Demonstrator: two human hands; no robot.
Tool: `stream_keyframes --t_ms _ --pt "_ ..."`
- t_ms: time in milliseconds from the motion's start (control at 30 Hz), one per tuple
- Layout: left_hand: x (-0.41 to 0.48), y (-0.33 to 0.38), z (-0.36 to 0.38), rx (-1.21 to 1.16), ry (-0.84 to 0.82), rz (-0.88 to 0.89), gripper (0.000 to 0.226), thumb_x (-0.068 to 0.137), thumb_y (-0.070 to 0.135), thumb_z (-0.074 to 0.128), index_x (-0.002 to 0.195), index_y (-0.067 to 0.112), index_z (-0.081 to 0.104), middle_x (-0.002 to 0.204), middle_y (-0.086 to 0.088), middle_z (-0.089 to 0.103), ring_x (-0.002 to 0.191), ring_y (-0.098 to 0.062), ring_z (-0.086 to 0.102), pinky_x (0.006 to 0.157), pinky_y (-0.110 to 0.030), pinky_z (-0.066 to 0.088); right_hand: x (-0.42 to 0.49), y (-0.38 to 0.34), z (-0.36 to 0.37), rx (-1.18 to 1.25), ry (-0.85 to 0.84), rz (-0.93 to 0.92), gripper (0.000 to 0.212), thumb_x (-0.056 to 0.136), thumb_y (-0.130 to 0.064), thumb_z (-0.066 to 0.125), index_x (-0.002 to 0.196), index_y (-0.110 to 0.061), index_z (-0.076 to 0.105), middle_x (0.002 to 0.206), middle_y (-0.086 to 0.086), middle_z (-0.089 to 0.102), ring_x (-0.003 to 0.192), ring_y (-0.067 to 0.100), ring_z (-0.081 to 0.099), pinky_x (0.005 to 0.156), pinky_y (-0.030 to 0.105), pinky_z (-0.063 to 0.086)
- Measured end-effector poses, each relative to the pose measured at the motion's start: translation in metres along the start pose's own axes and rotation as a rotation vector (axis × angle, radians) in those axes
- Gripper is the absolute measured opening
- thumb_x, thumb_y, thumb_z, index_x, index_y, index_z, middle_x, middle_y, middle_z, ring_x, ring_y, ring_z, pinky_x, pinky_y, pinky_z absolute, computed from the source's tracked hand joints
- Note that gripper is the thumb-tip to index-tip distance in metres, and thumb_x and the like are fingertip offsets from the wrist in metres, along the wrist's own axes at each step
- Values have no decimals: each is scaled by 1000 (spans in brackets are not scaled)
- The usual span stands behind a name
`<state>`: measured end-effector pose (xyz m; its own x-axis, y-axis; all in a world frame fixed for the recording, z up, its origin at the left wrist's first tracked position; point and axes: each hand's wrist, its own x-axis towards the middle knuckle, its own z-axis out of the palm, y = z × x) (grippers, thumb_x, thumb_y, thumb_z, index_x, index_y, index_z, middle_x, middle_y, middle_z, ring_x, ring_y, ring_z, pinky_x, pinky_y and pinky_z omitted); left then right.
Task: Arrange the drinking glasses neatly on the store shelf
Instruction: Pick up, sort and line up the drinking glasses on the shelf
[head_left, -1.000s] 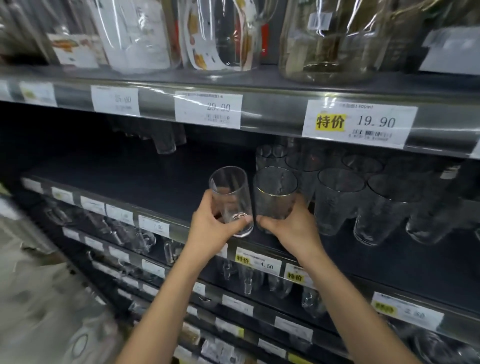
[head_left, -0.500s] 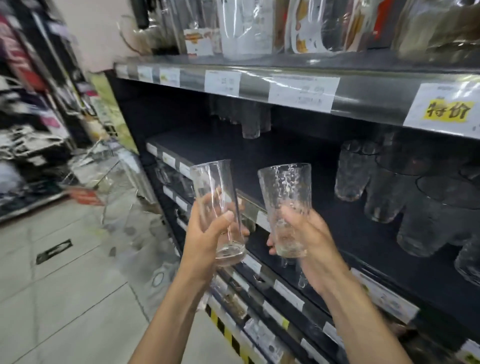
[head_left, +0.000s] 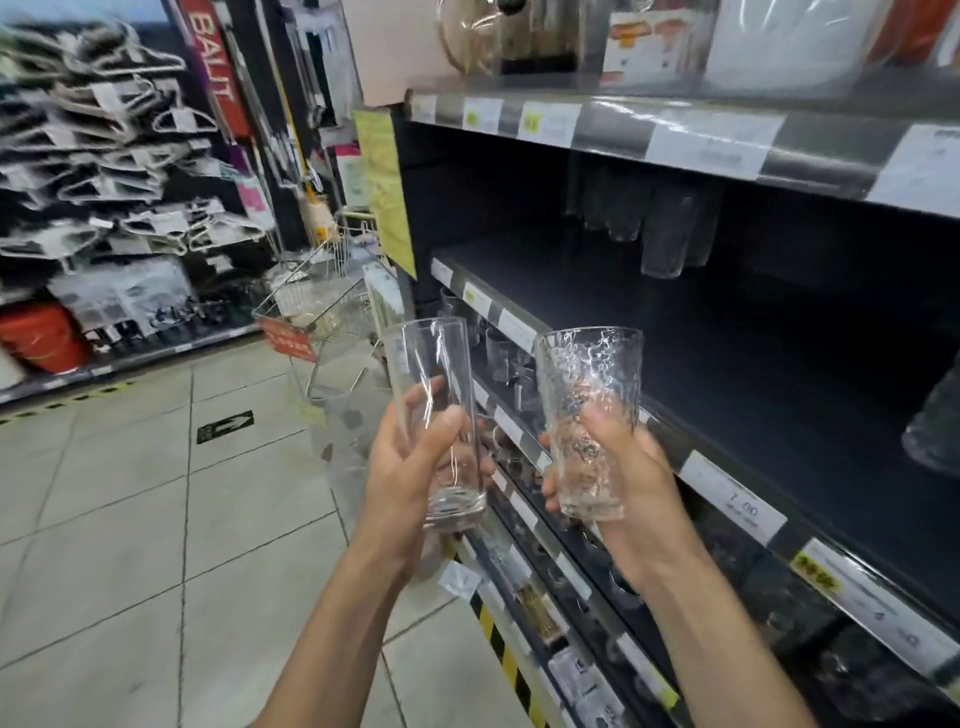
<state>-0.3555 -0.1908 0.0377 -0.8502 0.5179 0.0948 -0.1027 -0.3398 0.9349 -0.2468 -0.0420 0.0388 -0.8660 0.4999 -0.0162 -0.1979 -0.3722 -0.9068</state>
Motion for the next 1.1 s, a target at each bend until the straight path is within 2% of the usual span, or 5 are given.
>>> stream_keyframes --t_ms 200,367,533,833,1100 --pt "68 8 -48 -19 -38 -23 54 77 33 71 127 20 51 86 -9 72 59 -25 66 55 -35 57 61 17 42 -24 52 -42 88 59 -59 85 128 -11 57 95 12 68 62 26 61 57 36 56" --pt "137 18 -87 9 -93 -53 68 65 45 78 122 16 53 91 -10 73 59 -25 68 54 -34 57 115 30 74 -37 147 -76 64 76 -48 72 125 -9 57 88 8 70 59 22 64 54 33 53" --pt "201 18 -115 14 -160 -89 76 64 51 82 120 8 52 95 -12 71 62 -26 67 57 -36 57 156 45 90 -68 259 -100 80 62 -63 80 121 -14 61 92 11 70 60 23 64 59 38 55" --pt "298 -1 -107 22 -317 -192 80 71 56 75 130 8 51 93 -17 69 63 -29 67 57 -36 58 223 44 79 -101 449 -134 74 69 -61 74 122 -11 60 97 15 71 65 25 63 62 36 56" --pt "384 -15 -77 125 -429 -184 58 79 46 67 125 13 52 99 -12 71 66 -28 69 62 -39 59 294 26 61 -52 554 -204 73 67 -62 78 117 -12 60 103 14 72 66 25 65 63 39 58"
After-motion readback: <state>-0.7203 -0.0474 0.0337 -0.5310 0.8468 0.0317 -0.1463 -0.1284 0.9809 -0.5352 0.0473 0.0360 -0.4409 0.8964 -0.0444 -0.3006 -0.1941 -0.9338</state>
